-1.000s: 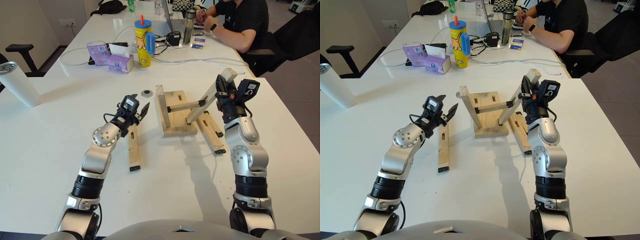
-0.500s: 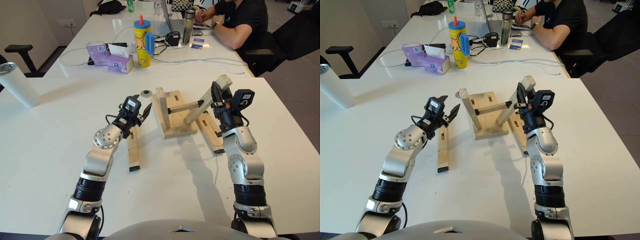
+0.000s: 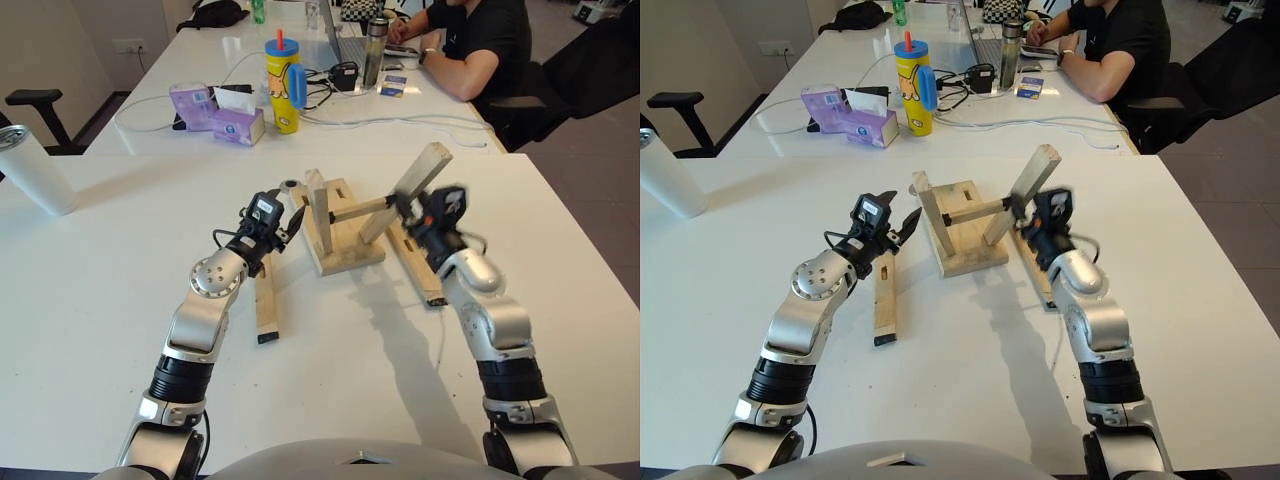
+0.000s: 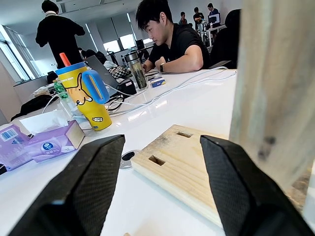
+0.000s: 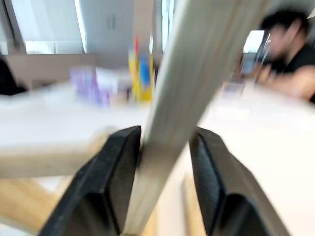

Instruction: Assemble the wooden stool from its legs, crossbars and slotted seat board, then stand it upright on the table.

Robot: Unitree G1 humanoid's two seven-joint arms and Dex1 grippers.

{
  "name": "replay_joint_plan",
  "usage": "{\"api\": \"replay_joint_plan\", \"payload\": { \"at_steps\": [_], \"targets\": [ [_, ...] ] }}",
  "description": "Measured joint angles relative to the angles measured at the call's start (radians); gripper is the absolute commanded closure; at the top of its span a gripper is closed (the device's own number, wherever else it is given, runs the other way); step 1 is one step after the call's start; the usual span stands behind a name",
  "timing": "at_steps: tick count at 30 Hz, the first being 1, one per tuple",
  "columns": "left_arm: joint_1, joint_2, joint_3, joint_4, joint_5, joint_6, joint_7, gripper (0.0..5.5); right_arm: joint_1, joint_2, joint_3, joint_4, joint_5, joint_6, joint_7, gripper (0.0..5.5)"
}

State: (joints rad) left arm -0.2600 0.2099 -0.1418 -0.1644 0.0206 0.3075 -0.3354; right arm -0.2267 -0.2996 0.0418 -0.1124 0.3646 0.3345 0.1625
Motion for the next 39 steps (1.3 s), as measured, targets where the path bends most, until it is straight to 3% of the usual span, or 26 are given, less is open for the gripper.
{"api": "replay_joint_plan", "payload": {
  "at_steps": [7,17,27,29,36,39],
  "targets": [
    [-0.003,-0.001,0.006,0.000,0.000,0.001,0.001,2.66,-0.064,-0.015,-0.036,0.031,0.023,0.110,0.021,3.41],
    [-0.012,-0.001,0.037,0.000,-0.001,0.016,0.022,2.66,-0.074,0.095,-0.141,-0.029,0.054,0.034,-0.011,3.41],
    [-0.012,-0.007,0.037,0.001,0.000,0.018,0.033,2.66,-0.300,0.021,-0.226,-0.035,0.000,-0.063,-0.010,3.41],
    [-0.012,-0.009,0.037,0.001,0.000,0.017,0.036,2.66,-0.407,0.008,-0.263,0.034,0.039,-0.058,0.002,3.41],
    [-0.012,-0.011,0.033,0.002,0.000,0.016,0.040,2.66,-0.955,-0.108,-0.484,0.659,0.258,0.012,0.105,3.41],
    [-0.012,-0.017,0.024,0.002,0.000,0.015,0.041,2.66,-1.076,-0.177,-0.527,0.855,0.294,0.084,0.170,3.41]
  ]
}}
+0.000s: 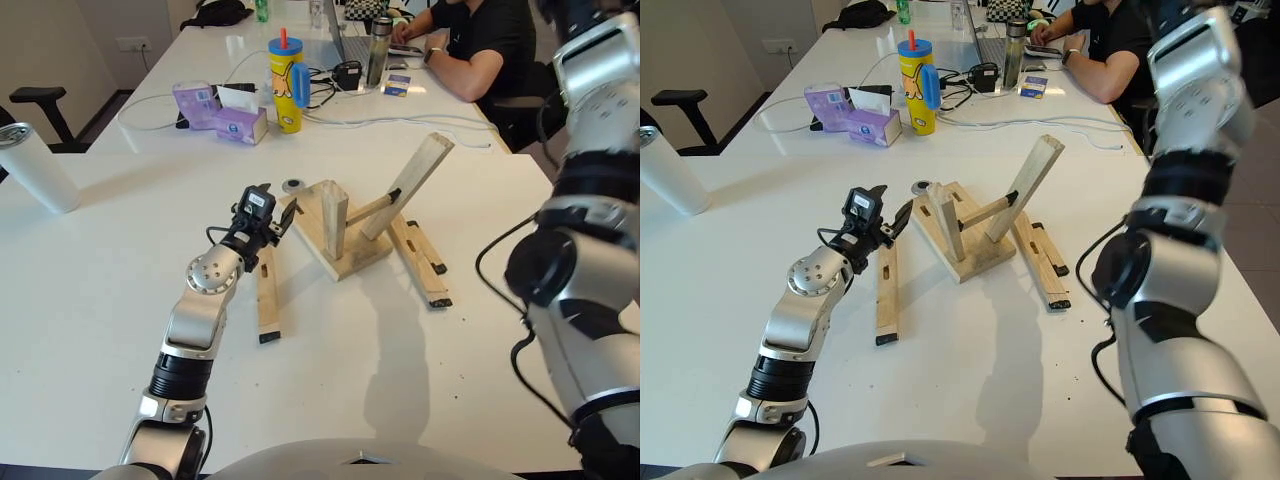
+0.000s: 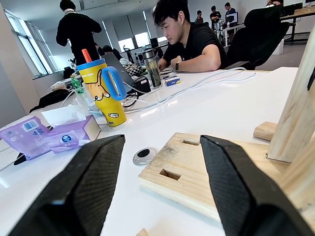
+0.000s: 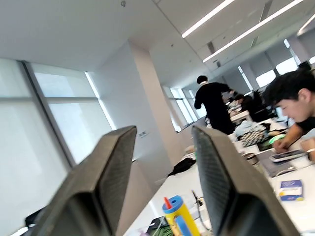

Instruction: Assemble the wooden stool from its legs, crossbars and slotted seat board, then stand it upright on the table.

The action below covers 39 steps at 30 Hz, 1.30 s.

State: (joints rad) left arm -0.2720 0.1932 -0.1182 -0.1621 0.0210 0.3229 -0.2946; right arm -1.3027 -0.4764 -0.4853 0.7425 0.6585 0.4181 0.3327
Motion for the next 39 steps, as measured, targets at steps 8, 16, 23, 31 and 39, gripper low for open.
{"api": "replay_joint_plan", "payload": {
  "at_steps": [8,16,23,31,39],
  "targets": [
    [0.001,-0.018,0.000,-0.007,-0.006,0.006,0.004,2.66,0.502,0.183,0.274,-0.231,-0.036,0.352,-0.001,3.41],
    [0.000,-0.048,0.004,0.016,0.032,0.087,0.094,2.66,0.707,0.354,0.250,-0.574,-0.012,0.547,-0.212,3.41],
    [-0.011,-0.049,0.052,0.058,0.043,0.122,0.164,2.66,0.708,0.391,0.229,-0.689,-0.095,0.441,-0.326,3.41],
    [-0.027,-0.050,0.162,0.101,0.010,0.200,0.219,2.66,0.746,0.253,0.394,-0.650,-0.304,0.104,-0.096,3.41],
    [0.112,0.367,0.097,0.008,-0.029,0.317,-0.235,2.66,0.710,0.198,0.572,-0.383,-0.393,-0.180,0.310,3.41]
  ]
}}
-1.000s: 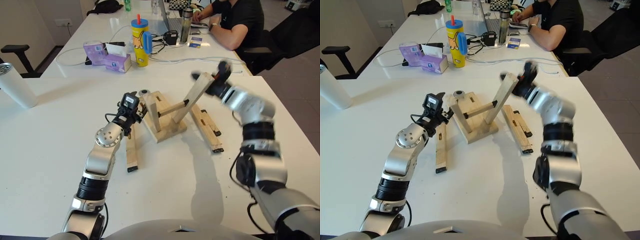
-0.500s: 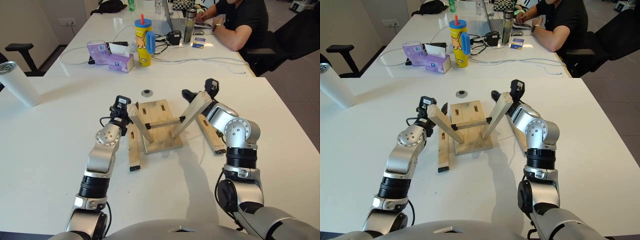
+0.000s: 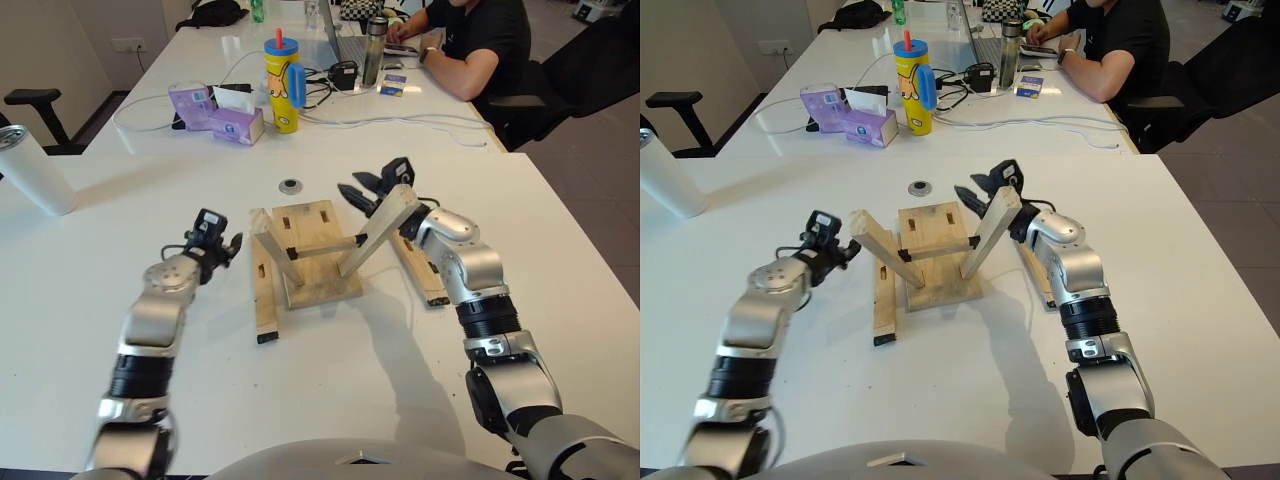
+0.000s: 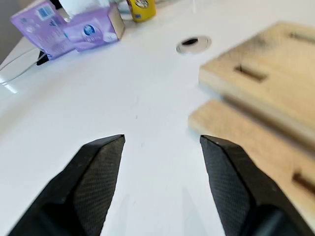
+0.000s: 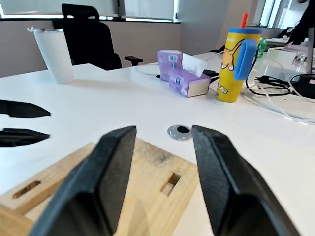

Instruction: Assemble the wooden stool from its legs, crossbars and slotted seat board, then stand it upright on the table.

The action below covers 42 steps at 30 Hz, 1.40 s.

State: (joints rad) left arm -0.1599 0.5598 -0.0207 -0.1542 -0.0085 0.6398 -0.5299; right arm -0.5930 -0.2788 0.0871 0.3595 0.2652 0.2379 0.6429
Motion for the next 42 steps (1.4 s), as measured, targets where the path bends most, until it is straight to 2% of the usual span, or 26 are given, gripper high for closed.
{"api": "replay_joint_plan", "payload": {
  "at_steps": [4,6,9,13,19,22,25,30,33,38,42],
  "targets": [
    [0.153,0.243,-0.006,-0.159,-0.124,-0.032,-0.348,2.66,-0.055,0.002,-0.001,0.098,-0.025,-0.077,0.027,3.41],
    [0.173,0.266,-0.026,-0.258,-0.227,-0.029,-0.462,2.66,-0.063,0.006,0.000,0.109,-0.035,-0.098,0.038,3.41],
    [0.119,0.226,-0.079,-0.341,-0.339,0.010,-0.515,2.66,-0.064,0.019,0.006,0.111,-0.052,-0.109,0.052,3.41],
    [0.000,0.196,-0.141,-0.336,-0.363,0.028,-0.529,2.66,-0.064,0.025,0.017,0.111,-0.061,-0.114,0.085,3.41],
    [-0.114,0.225,-0.161,-0.223,-0.319,-0.018,-0.548,2.66,-0.063,-0.003,0.058,0.063,-0.062,-0.084,0.201,3.41],
    [-0.155,0.231,-0.184,-0.135,-0.264,-0.085,-0.547,2.66,-0.029,-0.045,0.098,-0.050,-0.057,-0.009,0.295,3.41],
    [-0.196,0.187,-0.213,-0.028,-0.206,-0.164,-0.514,2.66,0.013,-0.050,0.160,-0.176,-0.055,0.050,0.326,3.41],
    [-0.280,0.084,-0.232,0.180,-0.140,-0.259,-0.458,2.66,0.032,-0.022,0.257,-0.292,-0.152,0.094,0.240,3.41],
    [-0.334,0.041,-0.231,0.298,-0.106,-0.312,-0.434,2.66,0.036,0.048,0.309,-0.318,-0.181,0.129,0.177,3.41],
    [-0.376,-0.004,-0.210,0.424,-0.087,-0.381,-0.395,2.66,0.017,0.103,0.310,-0.275,-0.229,0.141,0.072,3.41],
    [-0.389,-0.024,-0.201,0.470,-0.085,-0.424,-0.388,2.66,0.004,0.098,0.293,-0.267,-0.240,0.146,0.059,3.41]
  ]
}}
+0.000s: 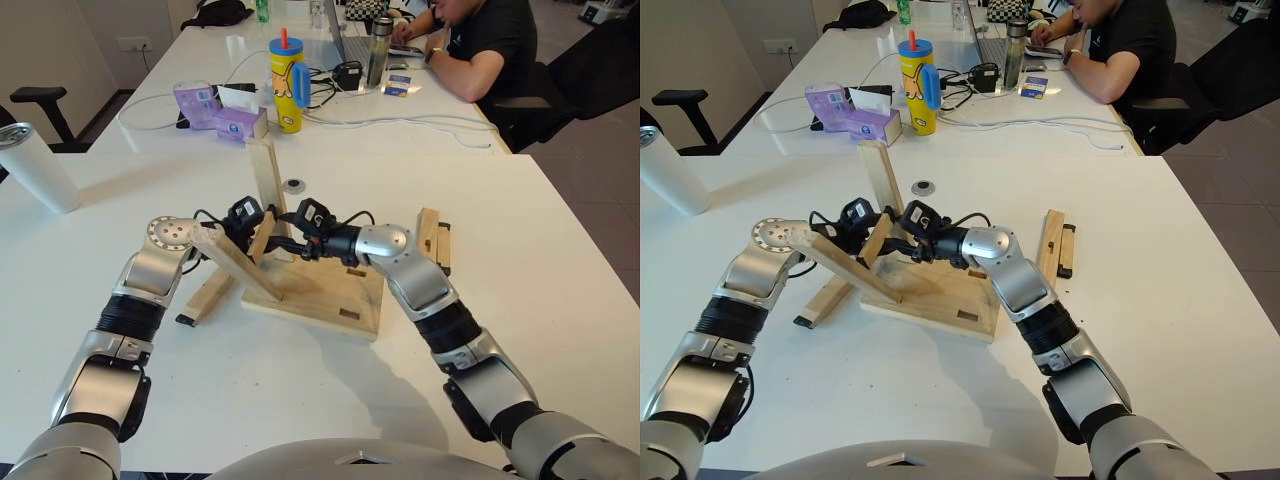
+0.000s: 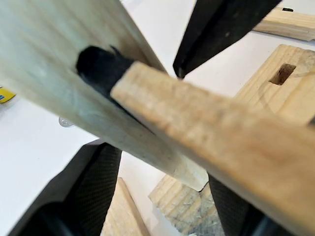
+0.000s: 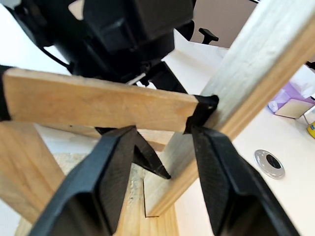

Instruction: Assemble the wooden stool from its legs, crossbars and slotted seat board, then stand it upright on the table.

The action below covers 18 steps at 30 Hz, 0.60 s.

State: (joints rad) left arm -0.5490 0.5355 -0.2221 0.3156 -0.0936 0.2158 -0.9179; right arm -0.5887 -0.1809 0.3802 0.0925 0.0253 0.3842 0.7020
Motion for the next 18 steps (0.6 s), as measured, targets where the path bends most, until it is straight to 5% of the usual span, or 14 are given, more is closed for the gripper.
{"api": "replay_joint_plan", "payload": {
  "at_steps": [7,18],
  "targets": [
    [-0.019,0.031,0.012,0.053,-0.002,-0.018,-0.092,2.66,-0.001,-0.113,-0.067,0.012,0.032,0.000,0.090,3.41],
    [0.005,0.242,0.018,0.098,0.022,0.004,-0.316,2.66,-0.019,-0.220,-0.064,0.247,-0.044,-0.083,0.153,3.41]
  ]
}}
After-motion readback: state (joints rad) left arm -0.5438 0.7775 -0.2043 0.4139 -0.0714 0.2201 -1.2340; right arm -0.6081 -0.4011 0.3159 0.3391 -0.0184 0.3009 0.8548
